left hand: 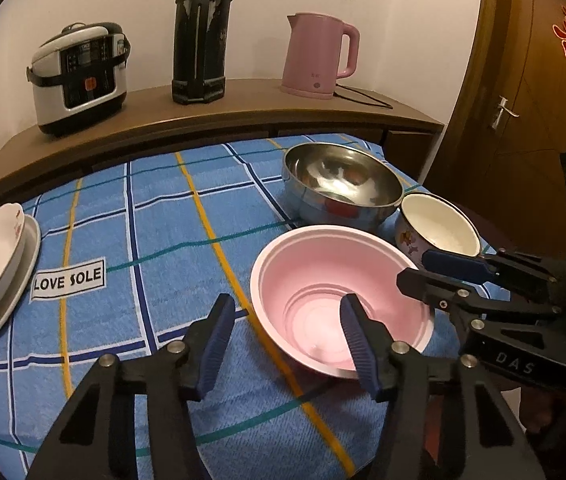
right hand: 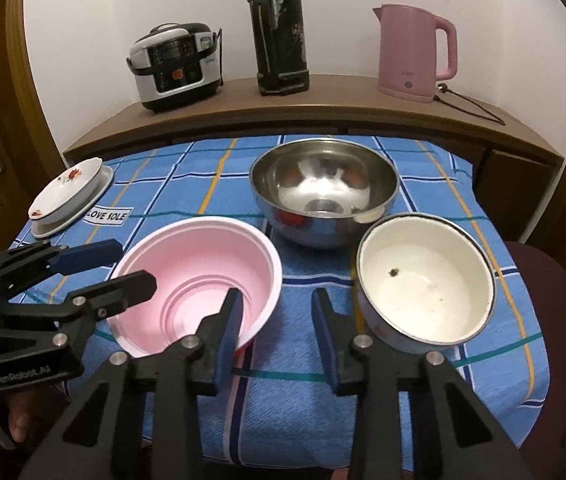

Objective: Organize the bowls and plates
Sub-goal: 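Close the left gripper on the pink plastic bowl rim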

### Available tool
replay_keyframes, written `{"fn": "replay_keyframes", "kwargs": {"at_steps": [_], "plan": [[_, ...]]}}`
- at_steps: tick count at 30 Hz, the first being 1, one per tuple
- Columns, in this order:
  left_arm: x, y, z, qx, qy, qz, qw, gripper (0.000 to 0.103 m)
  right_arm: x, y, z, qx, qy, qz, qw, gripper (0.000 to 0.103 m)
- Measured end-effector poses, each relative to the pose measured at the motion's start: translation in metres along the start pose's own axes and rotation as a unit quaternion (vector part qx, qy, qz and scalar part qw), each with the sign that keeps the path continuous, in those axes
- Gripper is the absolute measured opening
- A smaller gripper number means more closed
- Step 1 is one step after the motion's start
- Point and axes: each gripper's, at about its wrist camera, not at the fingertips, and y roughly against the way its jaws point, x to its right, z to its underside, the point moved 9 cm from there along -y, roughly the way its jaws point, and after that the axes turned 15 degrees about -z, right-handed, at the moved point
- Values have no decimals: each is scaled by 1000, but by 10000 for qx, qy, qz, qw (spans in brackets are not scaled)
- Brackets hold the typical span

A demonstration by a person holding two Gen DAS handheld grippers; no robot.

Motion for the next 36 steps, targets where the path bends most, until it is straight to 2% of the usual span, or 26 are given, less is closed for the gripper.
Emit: {"fn": "replay_keyframes", "kwargs": {"at_steps": [1,4,7,10,19,36], "plan": [[0,0,0,-11,12,13,10000,55,0,-1,0,-5,-3,-10,10000,28],[0,-2,2,-63,26,51,10000,40,-4,-3,0,-3,-7,-81,10000,15],[1,-4,4,-109,31,56,9999,37,-5,-4,1,50,-16,-79,10000,15],[-2,-6,5,-180,82,43,9998,29,-4,-1,-2,129,-66,-66,9999,14],[-5,-2,0,-176,204,12,9996,29,-8,3,-9,228,-28,-85,9997,14],[-4,15,-31,239,166,-83,9995,29,-10,25,-37,575,26,-37,9983,14]]}}
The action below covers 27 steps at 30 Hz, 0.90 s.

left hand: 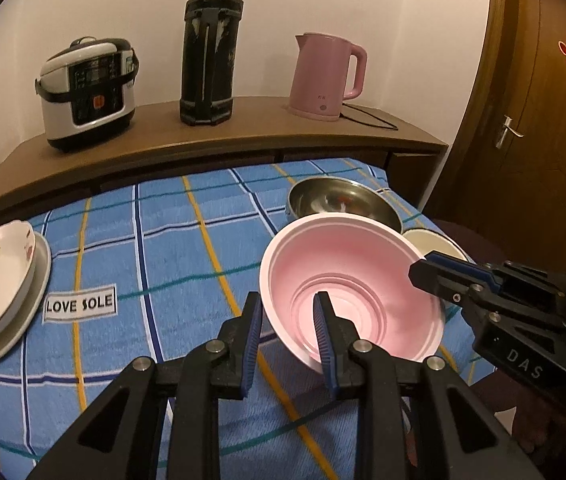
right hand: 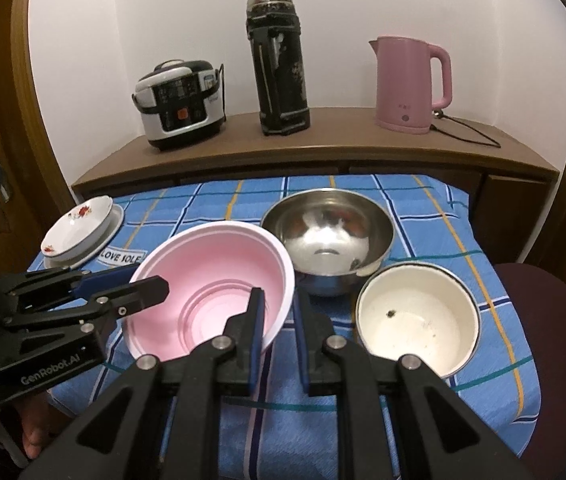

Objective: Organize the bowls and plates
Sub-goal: 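Close the left gripper on the pink plastic bowl rim, then lift the pink bowl with the left gripper and carry it over the red bowl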

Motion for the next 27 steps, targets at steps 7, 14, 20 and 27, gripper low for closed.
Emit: {"fn": "replay_keyframes", "kwargs": {"at_steps": [7,14,20,27], "plan": [[8,4,-20,218,-73,25,9997,29,9,10,-16,190,-3,123,9997,15],[18,6,-43,488,-190,44,9986,29,18,17,-32,327,38,270,9991,15],[27,8,-69,757,-316,53,9966,29,30,20,-48,417,52,391,9984,15],[38,1,-87,910,-430,106,9949,29,46,20,-59,438,-4,545,9976,15]]}}
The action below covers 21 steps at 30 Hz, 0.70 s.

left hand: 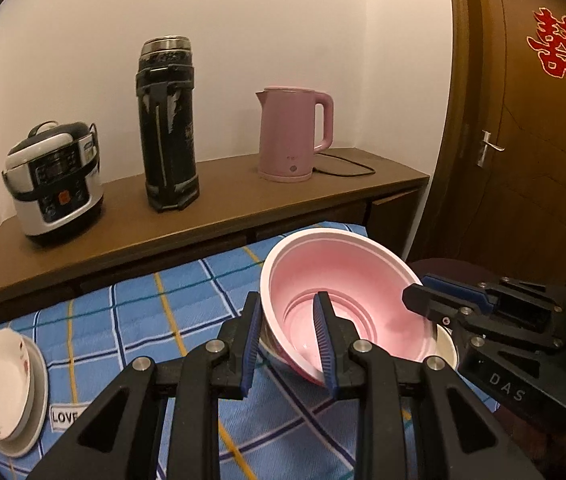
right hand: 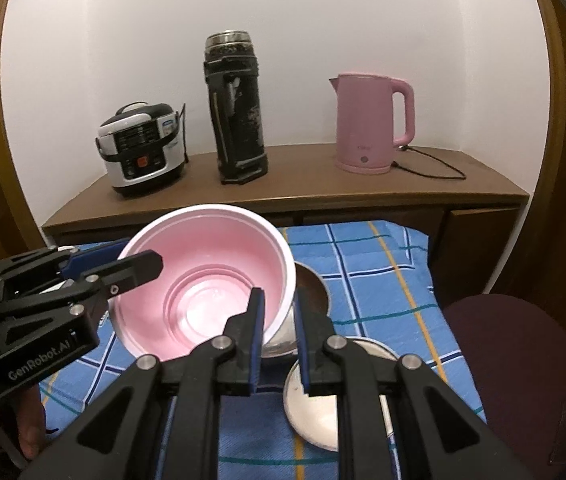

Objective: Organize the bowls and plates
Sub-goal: 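Lift the pink bowl with the left gripper and carry it over the red bowl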

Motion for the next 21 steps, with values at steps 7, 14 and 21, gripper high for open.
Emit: {"fn": "replay_keyframes", "kwargs": {"at_steps": [7,14,21], "plan": [[10,-16,-10,37,-71,144,9999,29,16,-3,-10,-23,-18,189,9998,15],[18,-31,-18,65,-65,292,9995,29,27,-6,-19,-79,19,396,9992,15],[20,-43,-20,59,-9,377,9993,29,31,-14,-18,-178,6,478,9987,15]]}}
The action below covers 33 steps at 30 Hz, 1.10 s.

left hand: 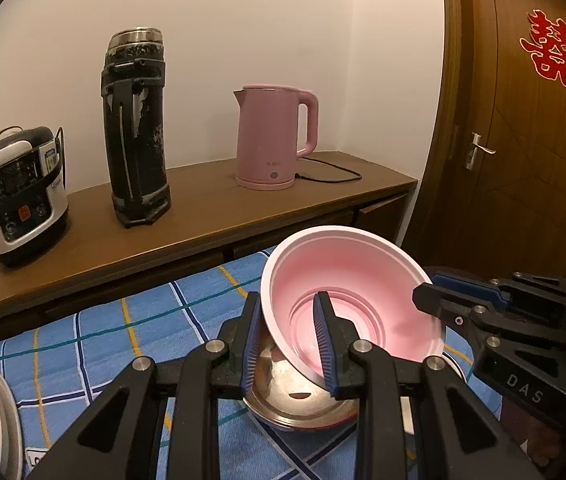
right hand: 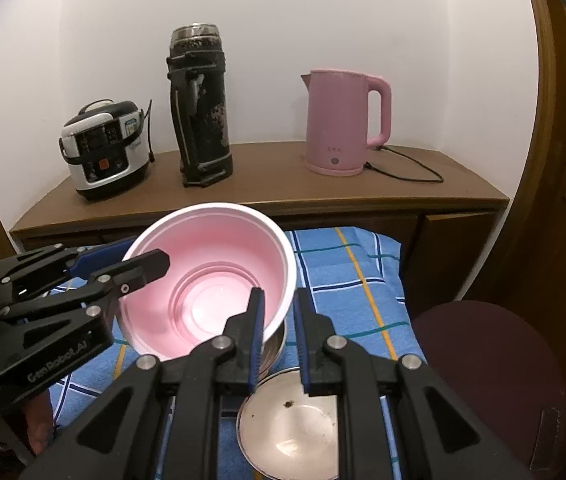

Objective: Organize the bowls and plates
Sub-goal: 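Lift the pink bowl with the left gripper and carry it over the red bowl, then lower the pink bowl into the red bowl and open the left gripper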

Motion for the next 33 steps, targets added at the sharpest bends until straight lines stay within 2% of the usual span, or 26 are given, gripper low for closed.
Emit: {"fn": "replay_keyframes", "kwargs": {"at_steps": [16,33], "plan": [[-2,-19,8,-98,43,152,9998,29,1,-13,1,-105,-17,96,9999,15],[-8,-28,14,-171,52,115,9998,29,3,-29,7,-273,-38,115,9996,16]]}}
